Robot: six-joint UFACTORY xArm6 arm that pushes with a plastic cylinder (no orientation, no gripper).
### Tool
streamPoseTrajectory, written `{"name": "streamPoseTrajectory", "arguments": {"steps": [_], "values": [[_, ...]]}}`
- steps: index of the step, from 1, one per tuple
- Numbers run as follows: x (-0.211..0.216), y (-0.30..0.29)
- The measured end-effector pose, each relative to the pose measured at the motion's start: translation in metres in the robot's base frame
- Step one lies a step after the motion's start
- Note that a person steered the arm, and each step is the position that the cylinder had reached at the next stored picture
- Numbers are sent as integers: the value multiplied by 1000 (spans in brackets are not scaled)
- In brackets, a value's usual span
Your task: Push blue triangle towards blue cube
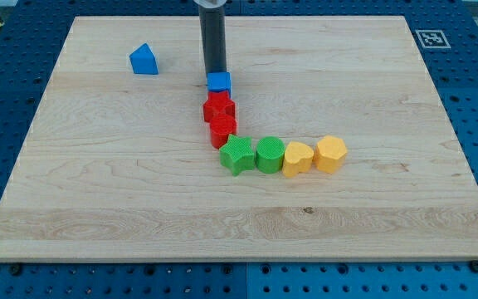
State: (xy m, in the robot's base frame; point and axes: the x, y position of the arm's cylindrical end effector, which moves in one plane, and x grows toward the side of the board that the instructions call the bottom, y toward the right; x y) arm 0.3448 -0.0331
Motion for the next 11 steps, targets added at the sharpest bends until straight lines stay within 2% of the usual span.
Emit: {"name": "streamPoseTrajectory", "arguments": {"steps": [1,2,3,4,5,6,8,9,11], "values": [[4,9],[-11,3],[-62,-33],[-89,-100],[-80,-180],[-73,-197],[-59,-175],[-58,-133],[-56,-132]]}}
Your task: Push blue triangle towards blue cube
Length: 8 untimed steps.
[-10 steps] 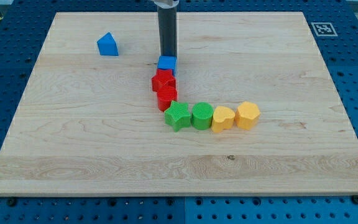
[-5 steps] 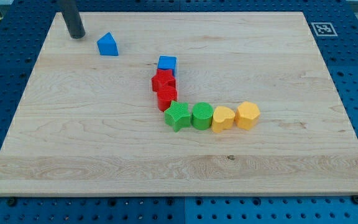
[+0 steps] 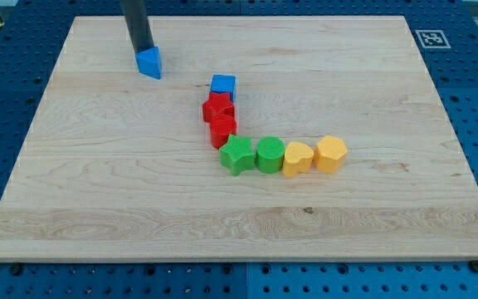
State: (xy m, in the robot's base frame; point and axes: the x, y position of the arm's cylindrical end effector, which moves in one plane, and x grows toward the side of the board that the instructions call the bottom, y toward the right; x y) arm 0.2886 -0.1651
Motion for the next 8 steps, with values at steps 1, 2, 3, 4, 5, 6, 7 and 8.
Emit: {"name": "streamPoseTrajectory", "arguments": {"steps": [1,2,3,4,5,6,7,8], "values": [[0,-32],[2,-7],[19,16],[29,30],[27,21],[32,-18],[52,-25],[61,-4]]}}
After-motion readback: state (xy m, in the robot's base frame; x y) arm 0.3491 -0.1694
